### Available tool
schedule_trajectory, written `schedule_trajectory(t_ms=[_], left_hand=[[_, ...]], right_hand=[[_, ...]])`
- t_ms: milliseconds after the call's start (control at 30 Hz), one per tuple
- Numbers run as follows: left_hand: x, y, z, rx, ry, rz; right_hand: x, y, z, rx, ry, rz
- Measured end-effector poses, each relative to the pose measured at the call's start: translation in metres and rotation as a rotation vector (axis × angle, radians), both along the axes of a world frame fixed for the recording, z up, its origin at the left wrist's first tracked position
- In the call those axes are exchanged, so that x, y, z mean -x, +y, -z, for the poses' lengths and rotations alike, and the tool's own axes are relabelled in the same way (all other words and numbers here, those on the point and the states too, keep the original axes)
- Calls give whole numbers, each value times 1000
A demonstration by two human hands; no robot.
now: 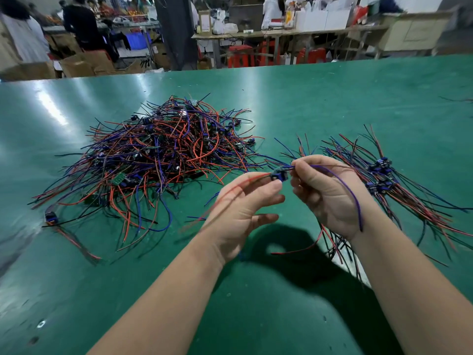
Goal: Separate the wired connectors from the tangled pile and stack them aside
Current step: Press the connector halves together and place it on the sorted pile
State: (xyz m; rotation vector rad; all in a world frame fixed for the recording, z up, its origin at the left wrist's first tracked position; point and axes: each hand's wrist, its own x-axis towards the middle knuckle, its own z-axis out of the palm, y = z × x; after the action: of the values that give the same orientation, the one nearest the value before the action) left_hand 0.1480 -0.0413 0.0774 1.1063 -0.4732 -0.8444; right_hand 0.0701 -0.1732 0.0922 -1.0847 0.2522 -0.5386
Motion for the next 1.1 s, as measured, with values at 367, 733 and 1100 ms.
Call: schedule_trajectory(t_ms=[367, 733, 1100], left_hand=[[0, 2, -3, -147, -153, 62], [3, 14, -7, -271, -188, 450], [-5, 17, -6, -341, -246, 502]], right_hand=[[8, -8, 1, 395, 115, -79], [15, -34, -8, 134, 148, 202], [12, -30, -3, 104, 198, 358]])
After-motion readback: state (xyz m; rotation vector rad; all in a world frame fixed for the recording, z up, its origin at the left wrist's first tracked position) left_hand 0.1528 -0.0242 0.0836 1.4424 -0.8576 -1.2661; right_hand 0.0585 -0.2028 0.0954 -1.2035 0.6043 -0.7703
